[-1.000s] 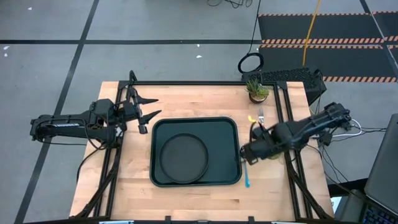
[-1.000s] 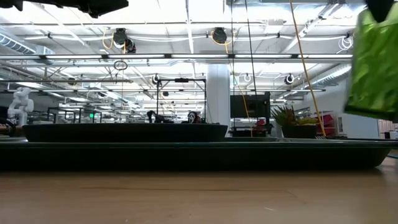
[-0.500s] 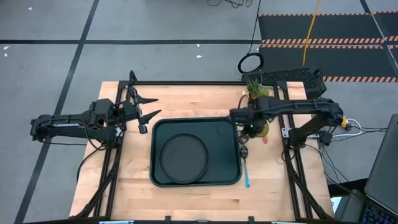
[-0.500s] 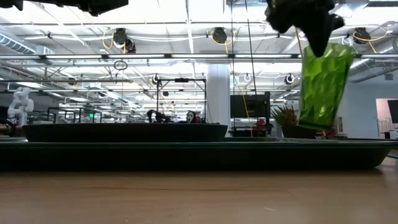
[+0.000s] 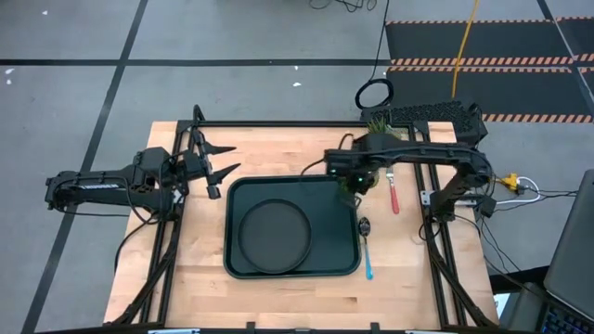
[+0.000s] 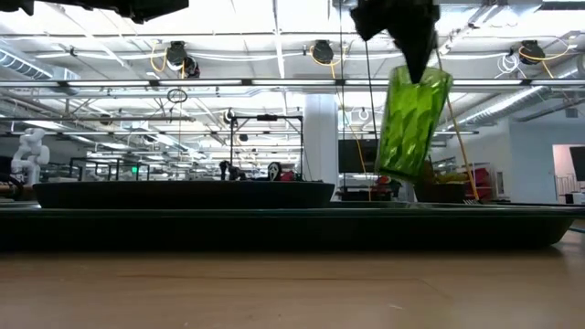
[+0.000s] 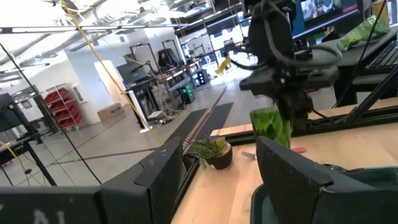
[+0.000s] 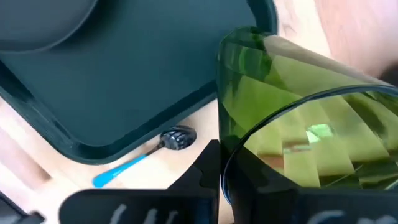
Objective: Pick and place plate/cup/fork/spoon on tray
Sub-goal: Put the green cup to the top right of the black plate on the black tray
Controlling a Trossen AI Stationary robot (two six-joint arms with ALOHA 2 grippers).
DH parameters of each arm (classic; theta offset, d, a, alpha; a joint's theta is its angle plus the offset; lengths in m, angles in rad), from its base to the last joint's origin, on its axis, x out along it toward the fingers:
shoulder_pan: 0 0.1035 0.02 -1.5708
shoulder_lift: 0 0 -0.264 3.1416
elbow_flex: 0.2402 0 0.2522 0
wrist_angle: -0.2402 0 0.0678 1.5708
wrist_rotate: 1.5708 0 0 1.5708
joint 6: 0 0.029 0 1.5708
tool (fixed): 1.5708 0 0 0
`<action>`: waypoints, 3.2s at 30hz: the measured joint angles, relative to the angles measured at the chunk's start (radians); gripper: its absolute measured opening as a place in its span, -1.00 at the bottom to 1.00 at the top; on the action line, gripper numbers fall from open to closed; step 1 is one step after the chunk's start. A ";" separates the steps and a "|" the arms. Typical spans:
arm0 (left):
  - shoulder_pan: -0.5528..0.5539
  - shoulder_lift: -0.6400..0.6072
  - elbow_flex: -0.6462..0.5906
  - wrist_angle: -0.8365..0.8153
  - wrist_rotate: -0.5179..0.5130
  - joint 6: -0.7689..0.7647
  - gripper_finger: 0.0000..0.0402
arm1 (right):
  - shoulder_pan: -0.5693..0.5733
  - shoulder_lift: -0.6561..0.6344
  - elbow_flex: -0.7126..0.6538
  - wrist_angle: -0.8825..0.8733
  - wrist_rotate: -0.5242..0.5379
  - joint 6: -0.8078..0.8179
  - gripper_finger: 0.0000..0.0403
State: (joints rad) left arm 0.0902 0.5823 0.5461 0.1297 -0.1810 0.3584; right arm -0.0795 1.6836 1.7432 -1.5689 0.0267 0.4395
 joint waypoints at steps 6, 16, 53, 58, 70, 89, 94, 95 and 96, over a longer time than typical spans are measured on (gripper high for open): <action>0.000 0.000 0.000 -0.029 -0.004 -0.002 0.04 | -0.014 0.117 0.066 -0.002 -0.004 -0.138 -1.00; 0.001 0.000 0.000 -0.096 -0.048 -0.021 0.04 | -0.071 0.159 0.157 -0.003 -0.026 -0.287 -1.00; 0.073 0.000 0.000 -0.157 -0.083 -0.063 0.04 | -0.016 0.227 0.019 -0.006 -0.052 -0.454 -1.00; 0.073 0.000 0.000 -0.157 -0.083 -0.065 0.04 | -0.016 0.229 0.017 -0.007 -0.037 -0.452 -1.00; 0.073 0.000 0.000 -0.155 -0.083 -0.064 0.04 | -0.010 0.221 0.016 -0.003 -0.046 -0.457 -1.00; 0.073 0.000 0.000 -0.155 -0.083 -0.061 0.04 | 0.003 0.226 0.111 0.000 -0.058 -0.478 -1.00; 0.073 0.000 0.000 -0.155 -0.083 -0.061 0.04 | 0.003 0.225 0.111 0.000 -0.058 -0.461 -0.97; 0.073 0.000 0.000 -0.155 -0.083 -0.061 0.04 | 0.003 0.225 0.111 -0.002 -0.058 -0.459 -0.97; 0.073 0.000 0.000 -0.155 -0.083 -0.060 0.04 | 0.003 0.225 0.111 -0.002 -0.058 -0.455 -0.97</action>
State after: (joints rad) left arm 0.1635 0.5823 0.5461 -0.0256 -0.2642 0.2985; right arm -0.0765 1.9083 1.8545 -1.5707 -0.0311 -0.0157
